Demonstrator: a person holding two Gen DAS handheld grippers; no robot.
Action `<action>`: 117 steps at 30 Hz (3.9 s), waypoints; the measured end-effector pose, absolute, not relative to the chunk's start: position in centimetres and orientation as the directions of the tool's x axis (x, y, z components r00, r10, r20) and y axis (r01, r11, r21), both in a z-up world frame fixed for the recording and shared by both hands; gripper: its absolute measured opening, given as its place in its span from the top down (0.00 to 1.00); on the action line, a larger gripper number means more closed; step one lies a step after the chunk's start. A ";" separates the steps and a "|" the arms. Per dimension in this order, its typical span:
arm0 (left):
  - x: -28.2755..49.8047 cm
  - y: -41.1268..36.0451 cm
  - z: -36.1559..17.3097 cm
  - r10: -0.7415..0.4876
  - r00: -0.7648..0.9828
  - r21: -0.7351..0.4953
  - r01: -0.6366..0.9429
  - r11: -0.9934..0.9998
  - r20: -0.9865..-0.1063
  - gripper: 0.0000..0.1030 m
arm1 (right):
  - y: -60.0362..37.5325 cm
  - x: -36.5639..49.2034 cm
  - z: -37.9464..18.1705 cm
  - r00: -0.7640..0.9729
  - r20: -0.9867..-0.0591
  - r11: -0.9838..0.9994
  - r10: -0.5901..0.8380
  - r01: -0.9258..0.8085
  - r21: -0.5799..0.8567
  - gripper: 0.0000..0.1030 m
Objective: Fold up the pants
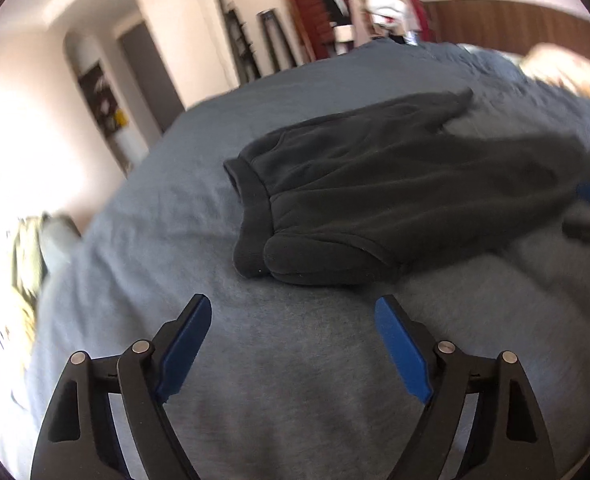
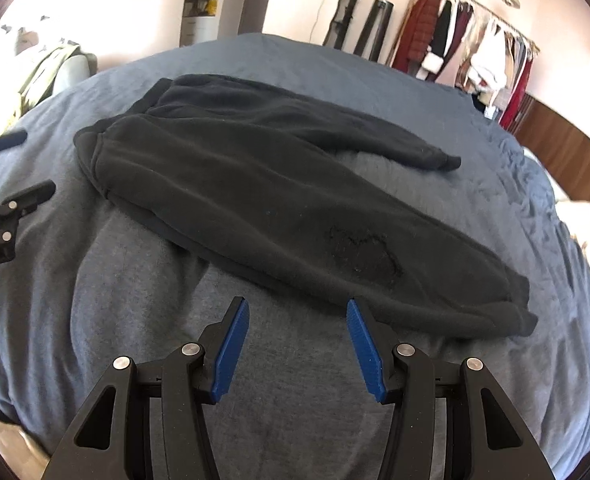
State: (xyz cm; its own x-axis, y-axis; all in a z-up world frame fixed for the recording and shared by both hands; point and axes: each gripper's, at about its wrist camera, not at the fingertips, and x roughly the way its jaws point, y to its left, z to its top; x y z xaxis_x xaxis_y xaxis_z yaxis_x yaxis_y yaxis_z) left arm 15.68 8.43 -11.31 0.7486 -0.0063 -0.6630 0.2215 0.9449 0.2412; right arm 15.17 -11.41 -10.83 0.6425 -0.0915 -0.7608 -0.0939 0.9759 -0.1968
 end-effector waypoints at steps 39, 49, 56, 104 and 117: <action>21.1 7.8 -15.1 0.051 0.708 -0.213 -0.279 0.936 -0.704 0.53 | -20.8 17.9 -15.5 0.674 -0.730 0.762 0.113 0.413 0.499 0.51; 22.6 7.4 -15.2 0.049 0.684 -0.169 -0.248 0.954 -0.728 0.77 | -21.9 19.4 -14.2 0.671 -0.741 0.836 0.017 0.398 0.379 0.63; 22.8 6.4 -13.5 0.072 0.677 -0.098 -0.209 0.973 -0.732 0.85 | -22.1 20.4 -12.6 0.672 -0.741 0.897 0.019 0.315 0.309 0.81; 43.3 9.3 -5.5 0.049 0.245 -0.066 -0.440 0.896 -0.968 0.87 | -21.4 46.4 0.2 0.365 -0.931 0.986 -0.017 0.163 0.046 0.92; 48.9 10.2 -9.3 0.032 0.152 -0.043 -0.466 0.884 -0.988 0.84 | -21.0 54.6 -6.0 0.228 -0.973 0.993 -0.034 0.118 -0.007 0.92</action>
